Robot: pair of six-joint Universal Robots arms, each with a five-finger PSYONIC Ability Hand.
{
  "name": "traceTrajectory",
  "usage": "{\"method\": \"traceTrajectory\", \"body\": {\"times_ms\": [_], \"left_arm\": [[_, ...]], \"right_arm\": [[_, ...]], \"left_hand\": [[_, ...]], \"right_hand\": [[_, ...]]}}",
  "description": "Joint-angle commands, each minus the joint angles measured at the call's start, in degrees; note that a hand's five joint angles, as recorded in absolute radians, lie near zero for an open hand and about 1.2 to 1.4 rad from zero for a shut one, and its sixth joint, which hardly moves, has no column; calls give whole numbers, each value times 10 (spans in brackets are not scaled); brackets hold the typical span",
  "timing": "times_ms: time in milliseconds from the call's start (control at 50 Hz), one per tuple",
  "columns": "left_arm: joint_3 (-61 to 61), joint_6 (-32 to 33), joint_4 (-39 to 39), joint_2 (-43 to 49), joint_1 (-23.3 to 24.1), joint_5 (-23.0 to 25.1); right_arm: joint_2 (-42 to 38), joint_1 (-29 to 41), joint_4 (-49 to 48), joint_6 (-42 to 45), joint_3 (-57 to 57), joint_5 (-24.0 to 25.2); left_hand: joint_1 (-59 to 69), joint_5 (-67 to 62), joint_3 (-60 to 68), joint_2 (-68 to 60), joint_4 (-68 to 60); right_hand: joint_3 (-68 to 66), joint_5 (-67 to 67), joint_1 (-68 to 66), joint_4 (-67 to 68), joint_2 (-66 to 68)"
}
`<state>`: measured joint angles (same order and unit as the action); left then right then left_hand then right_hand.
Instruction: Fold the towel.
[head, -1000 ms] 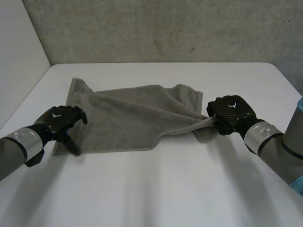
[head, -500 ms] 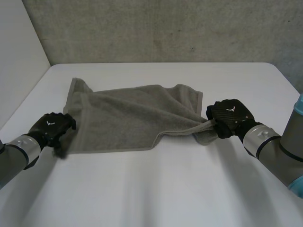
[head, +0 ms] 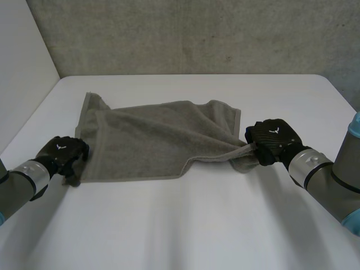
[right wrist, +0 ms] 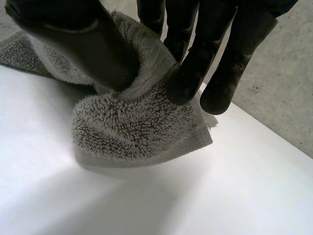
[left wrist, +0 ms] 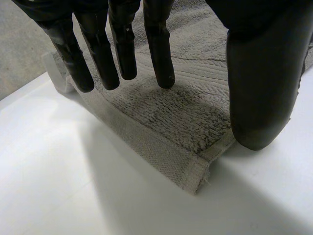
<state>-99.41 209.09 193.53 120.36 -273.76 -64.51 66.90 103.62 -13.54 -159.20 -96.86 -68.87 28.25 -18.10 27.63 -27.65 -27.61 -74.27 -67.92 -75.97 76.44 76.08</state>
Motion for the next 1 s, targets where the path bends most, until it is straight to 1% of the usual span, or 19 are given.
{"method": "traceTrajectory", "body": {"times_ms": [20,180,220,240,280,300,320,340,380,400,440,540,720,840,920,940,960,980,1000], "left_arm": [[-1,0,0,2,0,0],[0,0,1,7,0,1],[5,0,0,10,0,0],[5,0,0,10,0,0],[8,0,0,12,0,0],[8,0,0,12,0,0],[8,0,0,12,0,0],[8,0,0,12,0,0],[8,0,-1,11,1,0],[8,0,-1,11,1,0],[7,-1,-2,11,0,-1],[5,-1,-2,11,0,-1],[2,-2,-1,4,1,0],[-2,-6,0,-37,1,2],[3,-17,-1,-101,3,1],[3,-17,-1,-101,3,1],[4,-30,0,-137,3,1],[5,-30,0,-137,3,1],[8,-55,0,-181,3,2]], "right_arm": [[0,0,-1,1,-1,0],[0,0,0,1,-1,-1],[-1,0,-1,1,-1,-1],[-1,0,-1,1,-1,-1],[-1,0,0,1,-1,-1],[-1,0,0,1,-1,-1],[-2,0,-1,1,-1,-1],[-4,0,0,1,-1,-1],[-4,0,0,1,-1,-2],[-4,0,0,1,-1,-2],[-4,0,0,2,-1,-2],[-5,0,0,1,-1,-2],[-3,0,0,1,0,-2],[8,0,9,-1,12,-2],[50,-5,65,-1,50,-2],[50,-5,65,-1,50,-2],[78,-7,103,-1,71,-1],[105,-8,146,-1,97,1],[105,-8,147,-1,98,1]], "left_hand": [[5,-6,11,-11,-11],[8,-10,14,-14,-14],[100,-101,106,-106,-106],[101,-102,107,-107,-107],[214,-216,221,-220,-221],[215,-216,221,-221,-221],[280,-281,286,-286,-286],[281,-282,287,-286,-287],[354,-356,360,-360,-361],[355,-356,361,-361,-361],[443,-445,450,-449,-450],[504,-506,510,-510,-510],[518,-519,524,-523,-524],[518,-519,524,-523,-524],[518,-519,524,-523,-524],[518,-519,524,-523,-524],[518,-519,524,-523,-524],[518,-519,524,-523,-524],[518,-519,524,-523,-524]], "right_hand": [[-57,-21,-40,36,39],[-57,-21,-40,36,39],[-57,-21,-40,36,39],[-57,-21,-40,36,39],[-57,-21,-40,36,39],[-57,-21,-40,36,39],[-57,-21,-40,36,39],[-57,-21,-40,36,39],[-57,-21,-40,36,39],[-57,-21,-40,36,39],[-57,-21,-40,36,39],[-57,-21,-40,36,39],[-57,-21,-40,36,39],[-57,-21,-40,36,39],[-57,-21,-40,36,39],[-57,-21,-40,36,39],[-57,-21,-40,36,39],[-57,-21,-40,36,39],[-57,-21,-40,36,39]]}}
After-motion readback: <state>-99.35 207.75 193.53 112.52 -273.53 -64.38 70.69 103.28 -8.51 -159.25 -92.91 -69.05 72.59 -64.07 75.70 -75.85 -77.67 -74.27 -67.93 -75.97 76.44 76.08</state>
